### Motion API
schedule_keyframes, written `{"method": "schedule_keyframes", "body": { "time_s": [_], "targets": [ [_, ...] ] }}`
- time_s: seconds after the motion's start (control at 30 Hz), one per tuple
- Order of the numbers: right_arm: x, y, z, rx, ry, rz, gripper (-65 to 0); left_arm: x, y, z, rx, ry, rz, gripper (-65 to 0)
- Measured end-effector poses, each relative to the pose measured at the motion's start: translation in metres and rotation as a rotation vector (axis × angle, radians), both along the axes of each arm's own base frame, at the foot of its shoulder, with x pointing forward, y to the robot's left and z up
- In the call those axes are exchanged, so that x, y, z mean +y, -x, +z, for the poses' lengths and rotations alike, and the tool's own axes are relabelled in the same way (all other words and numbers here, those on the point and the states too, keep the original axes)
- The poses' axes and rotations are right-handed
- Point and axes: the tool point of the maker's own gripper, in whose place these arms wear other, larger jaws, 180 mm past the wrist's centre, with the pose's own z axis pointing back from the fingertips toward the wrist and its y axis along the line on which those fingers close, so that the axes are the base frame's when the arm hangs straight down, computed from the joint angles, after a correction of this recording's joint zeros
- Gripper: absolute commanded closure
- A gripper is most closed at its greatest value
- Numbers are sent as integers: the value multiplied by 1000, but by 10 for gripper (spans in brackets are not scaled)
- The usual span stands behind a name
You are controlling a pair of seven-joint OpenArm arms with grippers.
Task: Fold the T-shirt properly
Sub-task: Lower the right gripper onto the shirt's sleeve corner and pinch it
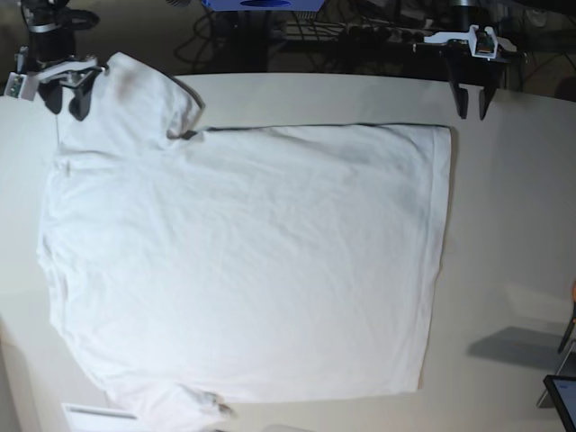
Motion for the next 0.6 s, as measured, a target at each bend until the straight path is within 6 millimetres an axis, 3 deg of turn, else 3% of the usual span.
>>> {"method": "schedule_keyframes", "body": {
  "time_s": [0.1,0.23,0.3,0.4,0.53,0.6],
  "targets": [
    [14,-4,10,-58,-81,58,-313,3,1,1,1,-6,6,-193],
    [1,2,9,-40,-56,22,-312,3,2,1,2,-6,5,-191],
    [-13,5,14,-58,-7,-10,-303,0,3,-1,8,-2,2,-156],
    [-33,15,14,-21,77,-36,-202,-11,18,-10,46,29,6,-12],
    [-41,29,8,38,130,-32,-28,-39,42,-26,133,112,-61,0],
    [-42,30,6,53,145,-27,0,-39,43,-25,124,130,-51,0]
  ]
}}
